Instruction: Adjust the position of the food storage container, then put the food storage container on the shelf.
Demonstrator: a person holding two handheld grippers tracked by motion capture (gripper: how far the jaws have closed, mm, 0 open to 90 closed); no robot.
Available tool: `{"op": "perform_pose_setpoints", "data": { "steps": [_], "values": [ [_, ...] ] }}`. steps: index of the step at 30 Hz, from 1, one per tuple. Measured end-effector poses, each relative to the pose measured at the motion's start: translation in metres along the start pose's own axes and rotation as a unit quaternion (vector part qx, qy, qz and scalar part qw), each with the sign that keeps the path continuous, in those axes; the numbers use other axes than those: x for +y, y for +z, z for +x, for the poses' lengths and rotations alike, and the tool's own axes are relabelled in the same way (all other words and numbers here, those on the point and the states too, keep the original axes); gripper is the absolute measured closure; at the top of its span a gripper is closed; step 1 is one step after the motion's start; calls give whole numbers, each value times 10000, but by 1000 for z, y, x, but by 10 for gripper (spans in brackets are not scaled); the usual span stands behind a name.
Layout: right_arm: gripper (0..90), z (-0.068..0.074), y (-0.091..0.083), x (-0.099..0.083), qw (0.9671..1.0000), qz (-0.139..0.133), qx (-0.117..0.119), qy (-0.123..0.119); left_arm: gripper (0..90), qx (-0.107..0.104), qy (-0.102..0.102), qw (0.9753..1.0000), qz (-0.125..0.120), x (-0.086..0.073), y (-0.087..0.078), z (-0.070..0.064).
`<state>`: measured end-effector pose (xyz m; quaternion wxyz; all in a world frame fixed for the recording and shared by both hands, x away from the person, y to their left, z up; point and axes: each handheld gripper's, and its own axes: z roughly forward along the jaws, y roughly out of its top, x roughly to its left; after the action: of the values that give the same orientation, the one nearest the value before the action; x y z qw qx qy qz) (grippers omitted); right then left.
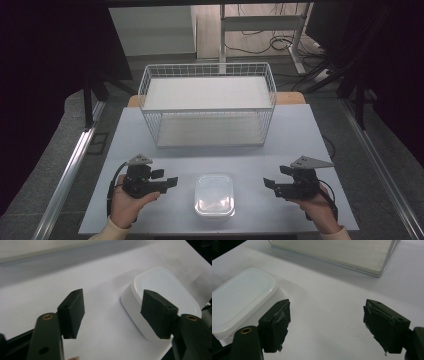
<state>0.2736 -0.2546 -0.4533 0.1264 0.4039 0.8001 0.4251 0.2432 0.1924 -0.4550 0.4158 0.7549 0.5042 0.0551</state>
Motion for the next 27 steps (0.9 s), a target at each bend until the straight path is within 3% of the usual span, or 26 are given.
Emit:
{"op": "perform_pose_setpoints", "data": {
  "steps": [5,13,21,27],
  "values": [
    [209,1,2,-1,9999,31,106,28,308,58,-85,9999,-132,0,-4,3],
    [201,6,3,2,9997,-4,253,58,300,-36,-60,9999,-140,0,-2,0],
    [195,11,7,4,9987,83,432,269,299,-227,-183,9995,-105,0,4,1],
    [251,21,11,7,9979,154,597,208,285,-479,-262,9985,-29,-2,13,-3]
  ]
}}
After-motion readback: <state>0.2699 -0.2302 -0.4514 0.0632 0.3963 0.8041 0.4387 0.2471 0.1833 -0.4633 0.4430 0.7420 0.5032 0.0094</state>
